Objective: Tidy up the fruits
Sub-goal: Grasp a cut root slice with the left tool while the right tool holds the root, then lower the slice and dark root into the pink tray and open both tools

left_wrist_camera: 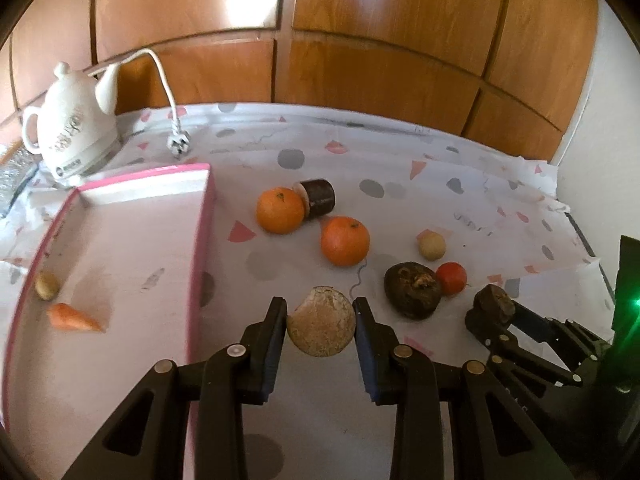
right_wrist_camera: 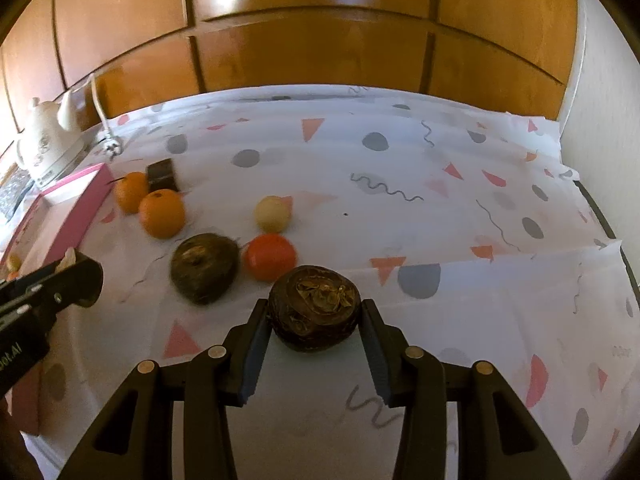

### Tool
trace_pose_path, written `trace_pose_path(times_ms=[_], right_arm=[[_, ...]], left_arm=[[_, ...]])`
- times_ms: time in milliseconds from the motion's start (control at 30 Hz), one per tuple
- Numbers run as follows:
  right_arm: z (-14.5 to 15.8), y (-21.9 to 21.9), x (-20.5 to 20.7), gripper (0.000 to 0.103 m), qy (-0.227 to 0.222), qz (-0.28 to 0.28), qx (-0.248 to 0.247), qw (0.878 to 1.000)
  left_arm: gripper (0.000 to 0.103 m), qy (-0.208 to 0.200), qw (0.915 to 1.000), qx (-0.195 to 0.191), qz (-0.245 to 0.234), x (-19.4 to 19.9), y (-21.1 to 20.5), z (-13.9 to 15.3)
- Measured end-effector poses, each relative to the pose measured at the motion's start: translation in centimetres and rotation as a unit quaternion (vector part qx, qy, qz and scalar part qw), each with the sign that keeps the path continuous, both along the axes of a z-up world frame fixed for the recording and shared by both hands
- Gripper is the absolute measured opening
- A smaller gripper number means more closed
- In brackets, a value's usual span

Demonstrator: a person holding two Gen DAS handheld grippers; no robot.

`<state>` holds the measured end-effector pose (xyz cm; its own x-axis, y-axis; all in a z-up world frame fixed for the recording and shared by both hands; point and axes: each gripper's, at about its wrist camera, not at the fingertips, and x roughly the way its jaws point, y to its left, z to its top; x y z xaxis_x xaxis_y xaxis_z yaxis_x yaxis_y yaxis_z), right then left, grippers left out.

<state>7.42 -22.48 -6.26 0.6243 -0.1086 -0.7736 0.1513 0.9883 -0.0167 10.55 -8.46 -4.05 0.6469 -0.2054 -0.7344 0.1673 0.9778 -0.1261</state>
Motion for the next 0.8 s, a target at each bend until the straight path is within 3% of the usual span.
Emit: trace_pose_path(times_ms=[500,800], right_arm=[[3.3,7.1,-1.2,0.045,-0.028,0.101,0.016,0.994],[5.1,12.8,-0.2,0.045,-0.025,0.191,0.054,0.98]], left_arm=[[0.034,-0.026,0.9977,0.001,0.062,-3.0,7.0,2.3],[0.034,-0.023,0.988,-0.001,0.153,-4.8,15.2,1.9]])
